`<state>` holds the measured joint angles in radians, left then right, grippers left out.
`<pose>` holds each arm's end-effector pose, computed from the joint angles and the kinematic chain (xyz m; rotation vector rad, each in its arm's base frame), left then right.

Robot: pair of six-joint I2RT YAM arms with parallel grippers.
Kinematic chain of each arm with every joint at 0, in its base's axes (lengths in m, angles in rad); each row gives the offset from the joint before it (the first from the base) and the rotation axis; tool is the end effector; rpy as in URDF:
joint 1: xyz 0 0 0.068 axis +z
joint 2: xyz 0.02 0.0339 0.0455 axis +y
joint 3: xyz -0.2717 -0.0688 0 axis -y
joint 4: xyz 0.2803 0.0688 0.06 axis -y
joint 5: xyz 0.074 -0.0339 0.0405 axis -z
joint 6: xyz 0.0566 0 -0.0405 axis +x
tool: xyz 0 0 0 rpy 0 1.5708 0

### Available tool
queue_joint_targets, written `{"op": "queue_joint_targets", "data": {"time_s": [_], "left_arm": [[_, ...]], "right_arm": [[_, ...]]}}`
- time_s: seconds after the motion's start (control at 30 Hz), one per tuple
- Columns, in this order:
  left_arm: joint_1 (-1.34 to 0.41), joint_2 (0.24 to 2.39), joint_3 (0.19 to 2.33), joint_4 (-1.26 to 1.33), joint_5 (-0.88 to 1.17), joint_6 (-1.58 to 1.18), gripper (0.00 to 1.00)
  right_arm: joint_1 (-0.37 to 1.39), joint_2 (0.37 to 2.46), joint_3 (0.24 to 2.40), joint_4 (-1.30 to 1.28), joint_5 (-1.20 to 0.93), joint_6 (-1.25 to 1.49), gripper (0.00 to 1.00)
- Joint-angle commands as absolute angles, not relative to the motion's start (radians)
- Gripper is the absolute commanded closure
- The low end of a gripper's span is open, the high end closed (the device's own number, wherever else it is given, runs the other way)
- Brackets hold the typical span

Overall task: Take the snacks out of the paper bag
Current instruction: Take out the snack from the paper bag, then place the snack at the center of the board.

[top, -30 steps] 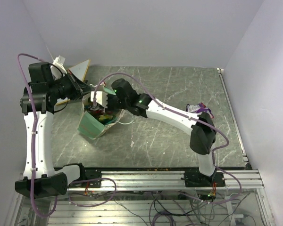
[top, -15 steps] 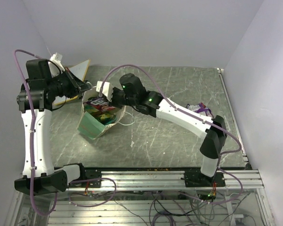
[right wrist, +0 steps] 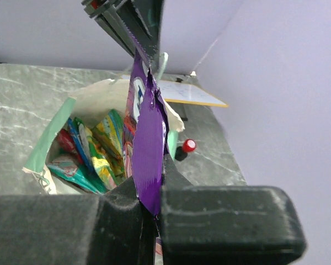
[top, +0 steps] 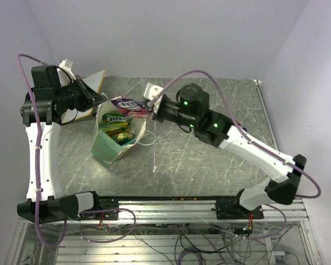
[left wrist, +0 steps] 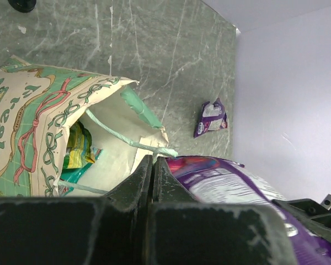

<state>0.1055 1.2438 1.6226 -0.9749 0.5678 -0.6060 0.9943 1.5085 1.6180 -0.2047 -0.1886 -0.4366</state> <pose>0.2734 -0.0017 0.4619 -0.4416 2.1528 -0.8990 0.2114 0.3446 0.4626 -1.2188 1.1808 0.5768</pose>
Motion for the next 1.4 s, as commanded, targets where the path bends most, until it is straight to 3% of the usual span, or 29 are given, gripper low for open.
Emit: {"op": "queue_joint_targets", "data": {"time_s": [0.0,0.2,0.33,0.43,0.57,0.8,0.97,1.37], "left_arm": [[0.097,1.236,1.65,-0.968,0.568,-0.604,0.93],[0.097,1.227,1.635,-0.977,0.558,-0.597,0.93],[0.098,1.211,1.603,-0.958,0.557,-0.608,0.93],[0.097,1.217,1.608,-0.954,0.573,-0.611,0.93],[0.09,1.232,1.632,-0.964,0.584,-0.593,0.93],[0.043,1.223,1.624,-0.999,0.56,-0.584,0.93],[0.002,1.242,1.67,-1.02,0.545,-0.572,0.93],[-0.071,1.251,1.712,-1.04,0.522,-0.553,0.93]], "right_arm": [[0.995,1.373,1.509,-0.035,0.011,-0.428,1.0],[0.954,1.306,1.462,-0.033,0.558,-0.208,1.0],[0.783,1.286,1.443,-0.288,0.647,0.085,1.0],[0.616,1.246,1.366,-0.426,0.576,0.251,1.0],[0.412,1.163,1.234,-0.413,0.452,0.341,1.0],[0.258,1.205,1.184,-0.408,0.32,0.39,1.0],[0.126,1.216,1.101,-0.259,0.121,0.433,1.0],[-0.297,1.278,0.647,0.184,-0.375,0.707,1.0]]}}
